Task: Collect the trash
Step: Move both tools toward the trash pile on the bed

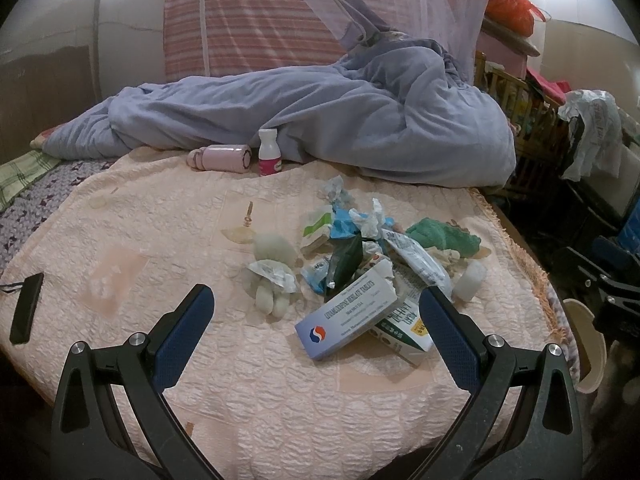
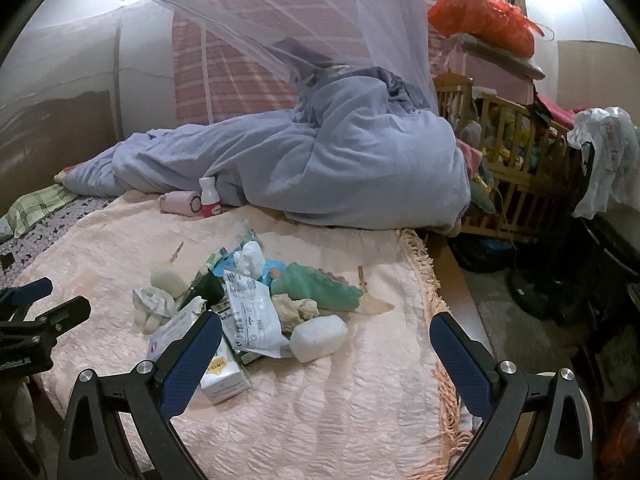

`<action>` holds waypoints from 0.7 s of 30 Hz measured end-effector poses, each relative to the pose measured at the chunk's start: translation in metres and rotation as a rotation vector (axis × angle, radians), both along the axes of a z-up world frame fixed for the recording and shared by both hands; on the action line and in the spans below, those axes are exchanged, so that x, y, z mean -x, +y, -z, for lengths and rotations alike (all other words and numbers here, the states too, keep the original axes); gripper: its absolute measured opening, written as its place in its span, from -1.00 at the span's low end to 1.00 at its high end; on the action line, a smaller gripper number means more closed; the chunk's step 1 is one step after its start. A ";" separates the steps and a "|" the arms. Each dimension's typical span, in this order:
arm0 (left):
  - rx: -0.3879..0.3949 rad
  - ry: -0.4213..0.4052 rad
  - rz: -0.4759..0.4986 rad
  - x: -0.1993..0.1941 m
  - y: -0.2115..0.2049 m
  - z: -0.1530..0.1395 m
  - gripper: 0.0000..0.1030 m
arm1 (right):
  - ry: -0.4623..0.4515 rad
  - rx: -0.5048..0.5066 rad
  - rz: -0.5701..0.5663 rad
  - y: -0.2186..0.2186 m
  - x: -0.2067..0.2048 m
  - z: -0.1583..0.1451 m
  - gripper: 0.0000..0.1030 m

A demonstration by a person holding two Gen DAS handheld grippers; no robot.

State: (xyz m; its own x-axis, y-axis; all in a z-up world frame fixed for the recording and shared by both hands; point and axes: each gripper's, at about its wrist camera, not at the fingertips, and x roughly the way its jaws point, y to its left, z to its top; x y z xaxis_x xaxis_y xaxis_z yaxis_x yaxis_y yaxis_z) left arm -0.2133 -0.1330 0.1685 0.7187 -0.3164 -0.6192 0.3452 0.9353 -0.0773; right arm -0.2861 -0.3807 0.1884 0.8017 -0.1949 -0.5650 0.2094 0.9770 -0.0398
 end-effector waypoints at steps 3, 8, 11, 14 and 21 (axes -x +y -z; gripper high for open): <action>-0.005 -0.005 -0.004 -0.001 0.000 -0.001 0.98 | -0.015 -0.002 -0.005 0.002 0.002 -0.001 1.00; -0.006 -0.005 -0.005 -0.002 0.000 -0.001 0.98 | -0.014 0.008 -0.008 0.005 0.002 0.000 1.00; -0.008 -0.007 -0.004 -0.002 -0.001 -0.001 0.98 | -0.015 0.006 -0.007 0.005 0.002 0.000 1.00; -0.006 -0.006 -0.005 -0.002 0.000 -0.001 0.98 | -0.018 0.004 -0.003 0.005 0.002 0.000 1.00; -0.008 0.002 -0.003 -0.003 0.000 0.001 0.98 | -0.021 -0.019 0.012 0.005 0.003 0.004 1.00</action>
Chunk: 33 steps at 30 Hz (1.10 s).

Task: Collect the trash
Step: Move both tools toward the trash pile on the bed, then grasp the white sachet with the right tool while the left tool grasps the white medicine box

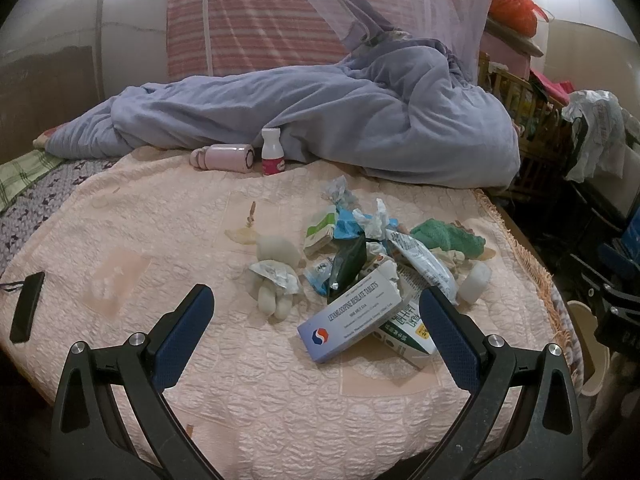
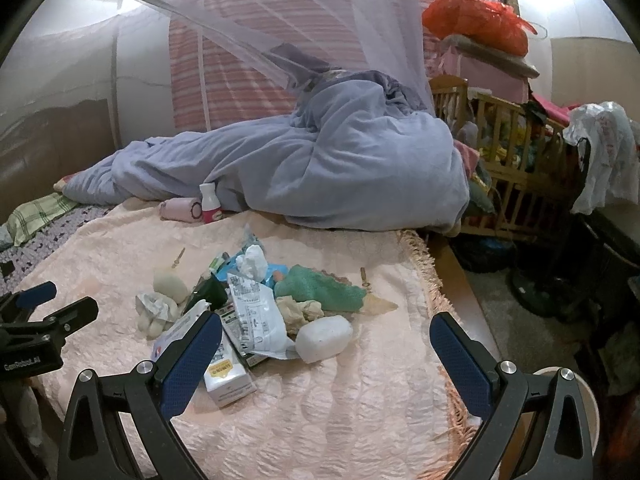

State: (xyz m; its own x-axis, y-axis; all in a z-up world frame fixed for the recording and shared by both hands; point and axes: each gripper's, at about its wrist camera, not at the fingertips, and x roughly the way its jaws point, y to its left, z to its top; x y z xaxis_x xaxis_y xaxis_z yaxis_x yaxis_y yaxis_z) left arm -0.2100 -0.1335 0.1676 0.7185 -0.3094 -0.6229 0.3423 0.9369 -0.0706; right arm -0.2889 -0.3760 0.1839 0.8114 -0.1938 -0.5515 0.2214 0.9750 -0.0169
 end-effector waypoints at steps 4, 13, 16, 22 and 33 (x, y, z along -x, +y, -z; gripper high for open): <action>-0.001 0.001 -0.001 -0.001 0.000 0.001 0.98 | 0.007 0.011 -0.003 0.002 0.000 0.000 1.00; 0.007 0.012 -0.013 -0.007 0.005 0.011 0.98 | 0.050 0.015 -0.018 0.005 -0.005 0.004 1.00; -0.004 0.016 -0.008 -0.008 0.010 0.014 0.98 | 0.077 0.007 -0.028 0.005 -0.009 0.009 1.00; -0.032 0.041 0.017 -0.012 0.014 0.031 0.98 | 0.181 -0.037 -0.058 0.004 -0.024 0.030 1.00; -0.014 0.107 0.149 -0.028 0.005 0.063 0.98 | 0.305 -0.123 -0.102 -0.003 -0.048 0.065 1.00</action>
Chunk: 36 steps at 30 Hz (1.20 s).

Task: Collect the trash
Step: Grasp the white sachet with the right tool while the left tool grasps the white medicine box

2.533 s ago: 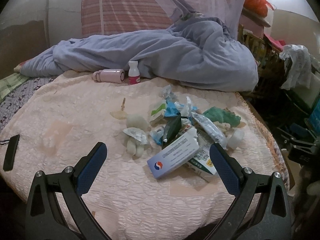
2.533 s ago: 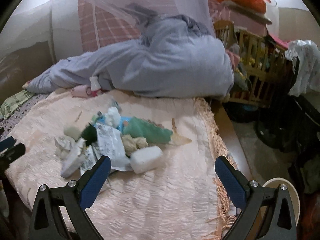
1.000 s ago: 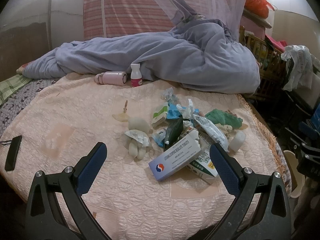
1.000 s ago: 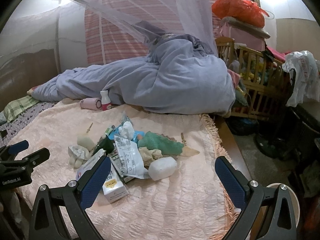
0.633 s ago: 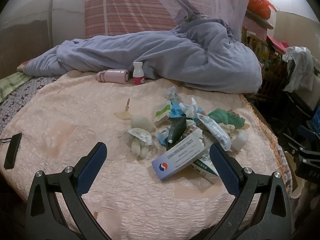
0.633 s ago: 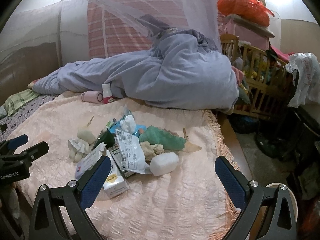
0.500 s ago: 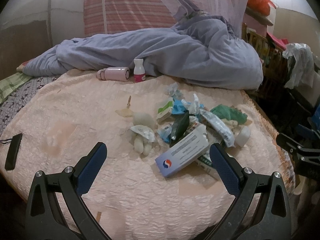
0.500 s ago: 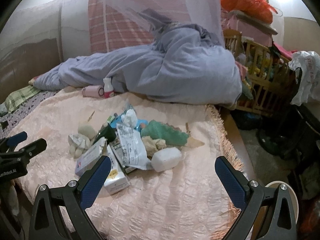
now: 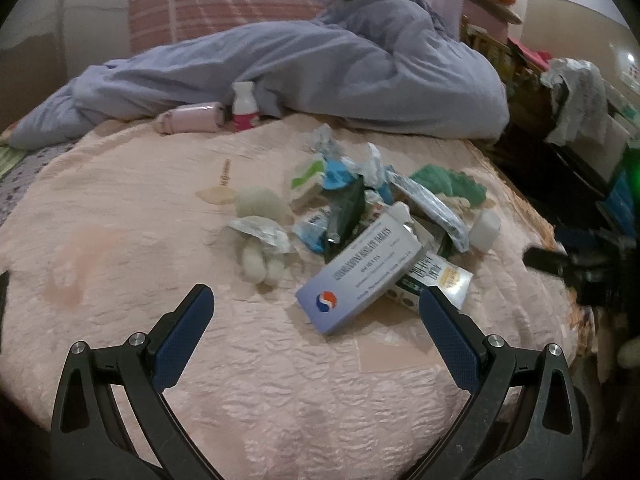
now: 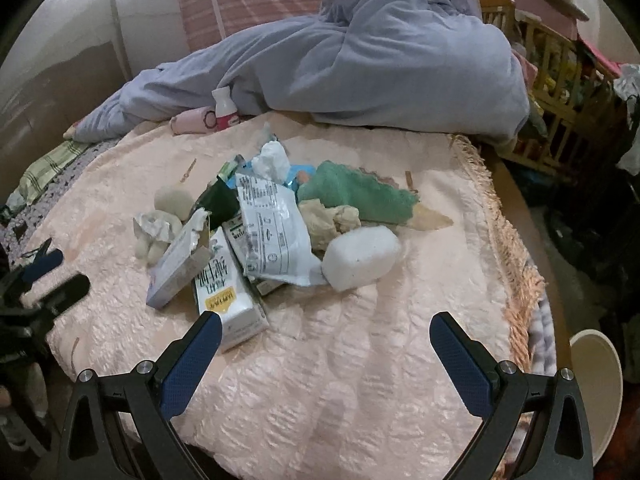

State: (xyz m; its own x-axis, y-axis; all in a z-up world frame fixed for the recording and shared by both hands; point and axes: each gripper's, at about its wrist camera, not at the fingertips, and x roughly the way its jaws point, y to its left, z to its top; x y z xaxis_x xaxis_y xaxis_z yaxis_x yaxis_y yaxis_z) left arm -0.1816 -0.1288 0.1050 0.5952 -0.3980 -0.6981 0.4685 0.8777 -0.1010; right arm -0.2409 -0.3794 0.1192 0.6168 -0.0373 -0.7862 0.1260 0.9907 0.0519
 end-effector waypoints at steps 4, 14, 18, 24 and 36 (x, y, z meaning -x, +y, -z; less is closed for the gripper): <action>-0.021 -0.014 0.084 -0.008 -0.011 0.008 0.98 | -0.022 -0.036 -0.035 -0.004 -0.020 -0.004 1.00; -0.068 0.011 0.233 -0.047 -0.034 0.034 0.98 | 0.029 -0.050 -0.163 0.014 -0.088 0.008 0.75; -0.090 0.020 0.280 -0.054 -0.044 0.042 0.98 | 0.095 -0.106 -0.199 0.014 -0.111 0.028 0.61; -0.134 0.074 0.346 -0.060 -0.057 0.053 0.30 | 0.149 -0.177 -0.197 0.009 -0.122 0.053 0.03; -0.002 0.108 0.304 -0.050 -0.036 0.002 0.05 | -0.004 -0.365 -0.208 -0.006 -0.083 -0.004 0.01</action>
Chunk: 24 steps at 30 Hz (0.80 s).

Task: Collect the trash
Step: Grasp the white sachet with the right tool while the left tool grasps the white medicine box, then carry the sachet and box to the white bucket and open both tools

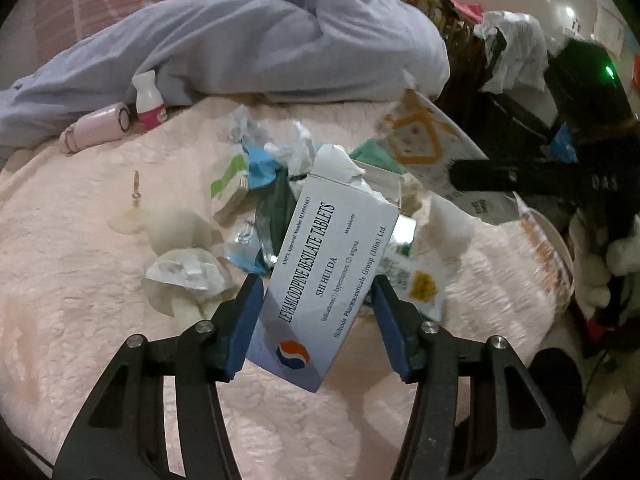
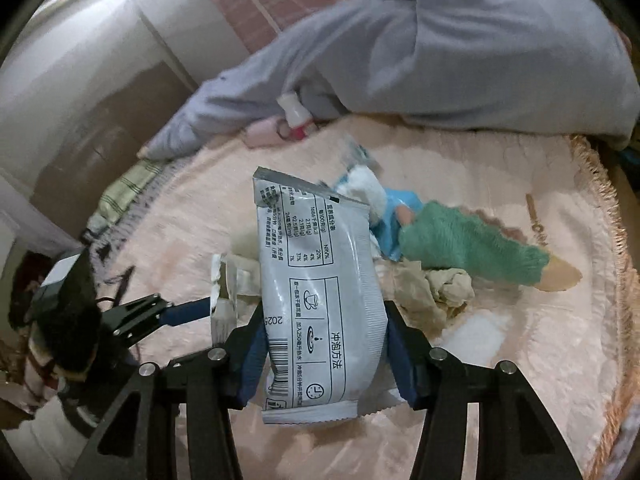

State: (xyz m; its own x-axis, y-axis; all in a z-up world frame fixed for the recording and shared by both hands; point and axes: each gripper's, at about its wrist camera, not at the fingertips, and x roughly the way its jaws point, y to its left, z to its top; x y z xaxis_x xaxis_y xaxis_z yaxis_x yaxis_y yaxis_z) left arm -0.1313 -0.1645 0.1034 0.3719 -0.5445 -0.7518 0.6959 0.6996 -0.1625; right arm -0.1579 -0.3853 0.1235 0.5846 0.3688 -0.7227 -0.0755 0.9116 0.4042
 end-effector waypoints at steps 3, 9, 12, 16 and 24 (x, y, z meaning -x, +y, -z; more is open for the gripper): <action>0.009 0.001 0.010 0.010 -0.009 -0.009 0.05 | -0.029 0.031 0.016 -0.003 0.020 -0.014 0.01; 0.034 0.018 0.070 0.035 -0.049 -0.021 0.05 | -0.031 -0.005 0.079 -0.034 0.056 -0.019 0.01; 0.037 0.015 0.116 0.052 -0.078 -0.028 0.05 | -0.030 -0.020 0.134 -0.062 0.078 -0.021 0.01; 0.041 0.027 0.168 0.067 -0.112 -0.033 0.05 | -0.023 0.023 0.194 -0.091 0.107 -0.024 0.01; 0.035 0.054 0.283 0.101 -0.198 -0.046 0.05 | 0.008 0.076 0.336 -0.156 0.174 -0.015 0.01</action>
